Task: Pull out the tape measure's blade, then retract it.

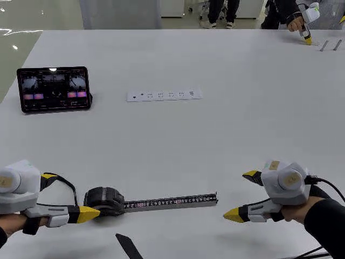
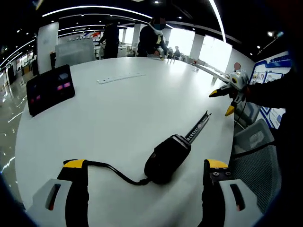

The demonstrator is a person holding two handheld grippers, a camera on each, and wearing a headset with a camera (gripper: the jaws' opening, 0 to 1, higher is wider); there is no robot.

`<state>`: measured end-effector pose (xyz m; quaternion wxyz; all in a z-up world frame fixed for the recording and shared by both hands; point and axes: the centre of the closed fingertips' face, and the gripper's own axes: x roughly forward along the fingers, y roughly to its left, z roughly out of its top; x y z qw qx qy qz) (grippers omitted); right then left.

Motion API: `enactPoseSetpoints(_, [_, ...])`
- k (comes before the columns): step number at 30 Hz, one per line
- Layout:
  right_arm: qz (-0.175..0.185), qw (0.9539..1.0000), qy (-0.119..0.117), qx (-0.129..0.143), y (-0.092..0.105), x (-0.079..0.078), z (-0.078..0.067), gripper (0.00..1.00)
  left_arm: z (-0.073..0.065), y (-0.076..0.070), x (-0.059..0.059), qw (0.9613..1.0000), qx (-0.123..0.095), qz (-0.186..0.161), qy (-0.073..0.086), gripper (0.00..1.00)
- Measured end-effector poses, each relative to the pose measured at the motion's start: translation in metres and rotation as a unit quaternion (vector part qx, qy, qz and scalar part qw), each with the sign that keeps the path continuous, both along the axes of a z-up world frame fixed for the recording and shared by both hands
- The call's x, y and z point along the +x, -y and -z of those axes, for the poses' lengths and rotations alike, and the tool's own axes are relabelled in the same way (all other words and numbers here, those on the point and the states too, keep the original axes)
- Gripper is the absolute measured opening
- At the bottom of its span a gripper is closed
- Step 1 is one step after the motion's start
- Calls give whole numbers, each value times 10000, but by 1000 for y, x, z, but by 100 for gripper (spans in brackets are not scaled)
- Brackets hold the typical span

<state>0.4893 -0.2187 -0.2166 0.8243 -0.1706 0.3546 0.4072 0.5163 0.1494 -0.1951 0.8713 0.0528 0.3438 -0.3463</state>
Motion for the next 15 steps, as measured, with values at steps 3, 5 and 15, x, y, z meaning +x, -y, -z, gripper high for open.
enactPoseSetpoints(3, [117, 9999, 74, 43, 5, -3, -2, 80, -1, -6, -3, 9999, -19, -128, 99, 99])
enactPoseSetpoints(5, [216, 9996, 171, 83, 7, -5, -4, 82, -2, -8, -6, 9996, -44, -207, 176, 99])
enactPoseSetpoints(15, [693, 9957, 537, 307, 20, -10, -14, 98, 0, -20, -25, 9984, -137, -492, 223, 99])
